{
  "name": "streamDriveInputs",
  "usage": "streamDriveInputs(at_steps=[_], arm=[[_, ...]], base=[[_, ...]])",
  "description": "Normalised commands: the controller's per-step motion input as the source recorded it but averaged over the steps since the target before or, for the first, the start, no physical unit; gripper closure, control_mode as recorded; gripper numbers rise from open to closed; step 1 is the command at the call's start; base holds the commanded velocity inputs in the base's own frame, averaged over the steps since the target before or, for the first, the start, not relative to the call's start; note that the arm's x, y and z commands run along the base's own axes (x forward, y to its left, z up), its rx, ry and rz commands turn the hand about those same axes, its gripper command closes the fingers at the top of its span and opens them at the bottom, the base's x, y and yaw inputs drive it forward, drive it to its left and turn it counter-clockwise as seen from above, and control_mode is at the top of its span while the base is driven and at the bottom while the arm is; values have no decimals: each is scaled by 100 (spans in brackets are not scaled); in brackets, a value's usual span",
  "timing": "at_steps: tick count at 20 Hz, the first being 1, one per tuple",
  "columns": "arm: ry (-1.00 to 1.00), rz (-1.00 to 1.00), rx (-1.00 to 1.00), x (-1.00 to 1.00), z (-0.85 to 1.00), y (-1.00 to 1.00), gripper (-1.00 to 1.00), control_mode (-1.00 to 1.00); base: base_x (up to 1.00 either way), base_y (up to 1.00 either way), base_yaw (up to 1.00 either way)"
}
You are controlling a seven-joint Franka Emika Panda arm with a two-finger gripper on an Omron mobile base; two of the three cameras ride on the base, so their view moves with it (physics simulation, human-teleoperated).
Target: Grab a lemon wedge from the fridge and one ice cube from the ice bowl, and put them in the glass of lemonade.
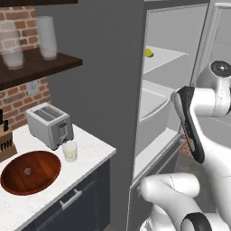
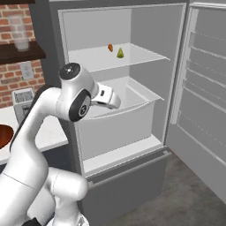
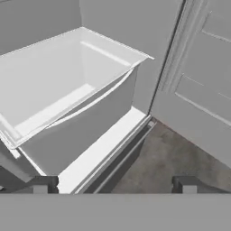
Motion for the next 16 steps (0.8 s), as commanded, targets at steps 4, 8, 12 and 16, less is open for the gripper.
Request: streamDriveInputs(at_steps=[4,8,12,16], arm=[[0,6,24,-52,15,41,-100,-100],[-13,0,3,-99,36,9,-100,-100],[-1,0,-8,-84,30,33,-100,-100],[0,0,-2,-20,21,14,-100,-100]], base=[[0,0,0],[0,0,0],[0,0,0],[0,0,0]])
